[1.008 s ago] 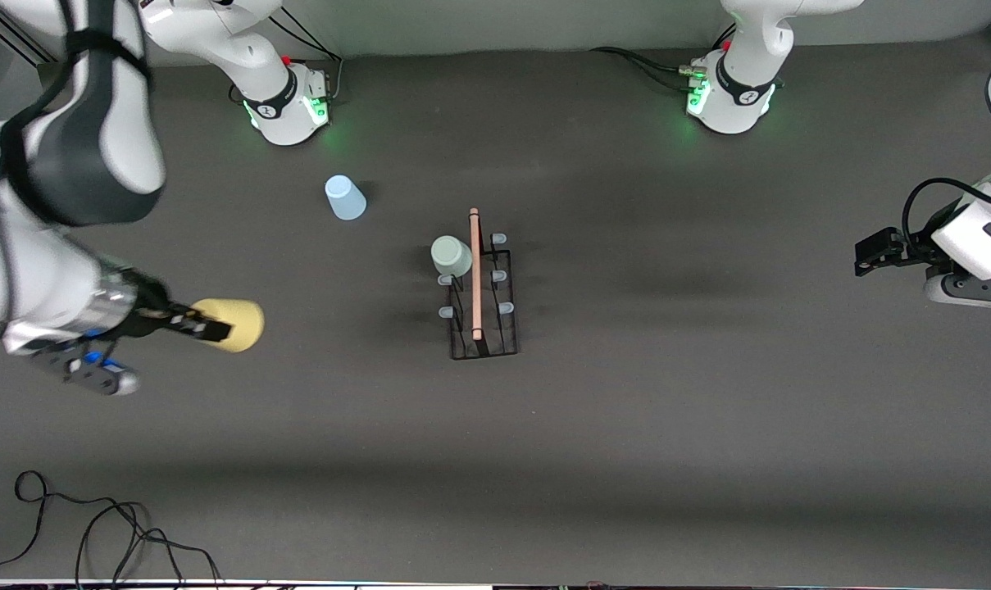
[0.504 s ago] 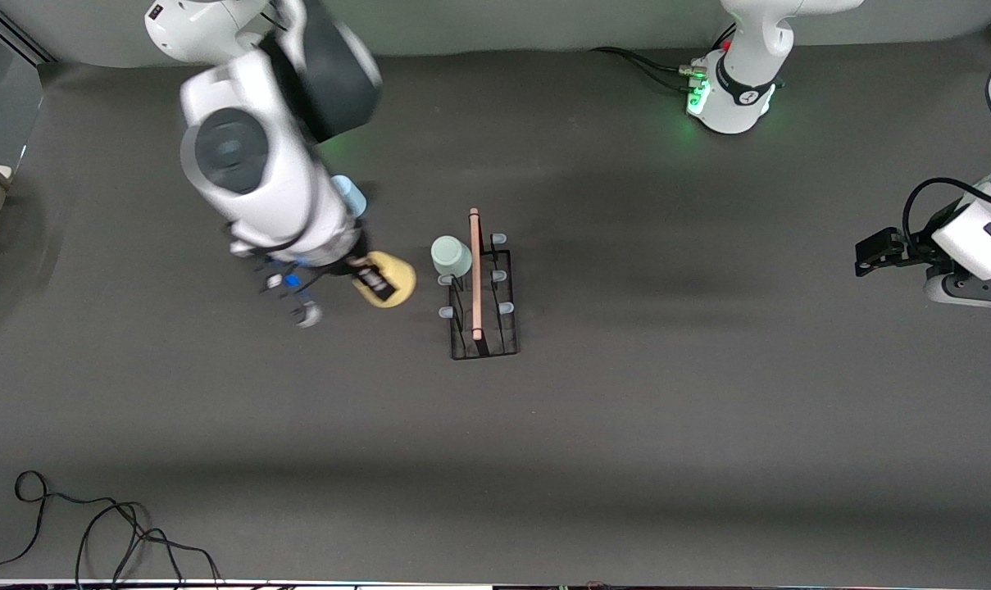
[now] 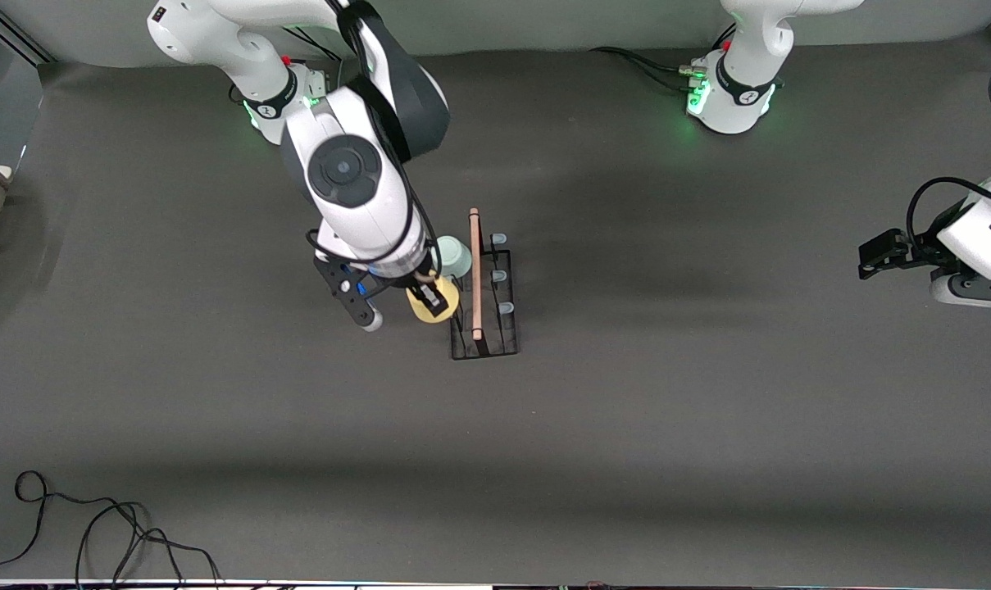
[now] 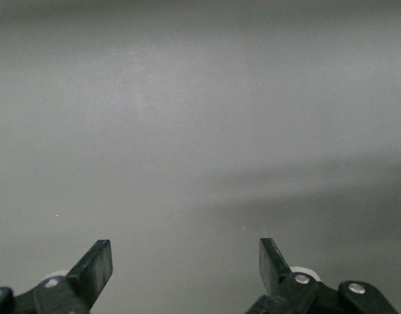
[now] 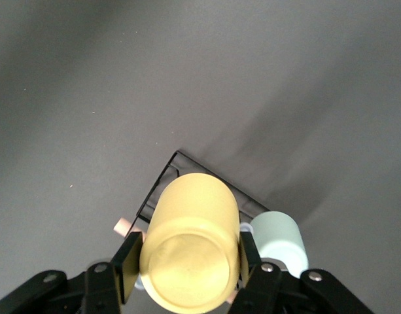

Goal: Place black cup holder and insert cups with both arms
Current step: 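Lower the yellow cup onto a rack peg beside the green cup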

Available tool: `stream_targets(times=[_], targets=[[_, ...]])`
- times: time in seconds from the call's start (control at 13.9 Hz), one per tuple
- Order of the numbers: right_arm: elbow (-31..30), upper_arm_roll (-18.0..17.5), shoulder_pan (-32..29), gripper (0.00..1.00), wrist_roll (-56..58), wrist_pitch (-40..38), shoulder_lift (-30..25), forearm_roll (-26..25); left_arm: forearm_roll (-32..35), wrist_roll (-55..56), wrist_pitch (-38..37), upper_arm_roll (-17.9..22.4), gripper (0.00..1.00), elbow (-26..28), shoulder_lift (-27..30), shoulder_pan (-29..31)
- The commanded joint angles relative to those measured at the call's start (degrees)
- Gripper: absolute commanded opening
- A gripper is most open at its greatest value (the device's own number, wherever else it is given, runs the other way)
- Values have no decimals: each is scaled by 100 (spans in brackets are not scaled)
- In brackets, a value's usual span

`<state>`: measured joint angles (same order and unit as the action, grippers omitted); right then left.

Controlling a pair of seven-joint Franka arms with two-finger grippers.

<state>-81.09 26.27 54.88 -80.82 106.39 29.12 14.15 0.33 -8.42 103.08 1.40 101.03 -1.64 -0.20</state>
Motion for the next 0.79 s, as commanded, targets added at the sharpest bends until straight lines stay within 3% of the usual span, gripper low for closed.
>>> stream_targets(times=[0.0, 0.5, 0.58, 0.65, 0.72], targets=[[-581, 54, 233, 0, -127, 661, -82, 18, -41, 51, -42, -8, 100, -66, 14, 20], [-715, 54, 268, 0, -127, 1235, 410, 18, -50, 60, -78, -8, 100, -66, 23, 11], [-715, 54, 260, 27, -118, 1235, 428, 27, -50, 77, -86, -17, 100, -66, 23, 11], [-697, 45, 234, 99, -127, 1235, 437, 36, -50, 104, -43, -17, 100, -74, 23, 2], [-680, 45, 207, 100, -83, 1191, 411, 36, -50, 200, -8, -17, 100, -74, -3, -7]])
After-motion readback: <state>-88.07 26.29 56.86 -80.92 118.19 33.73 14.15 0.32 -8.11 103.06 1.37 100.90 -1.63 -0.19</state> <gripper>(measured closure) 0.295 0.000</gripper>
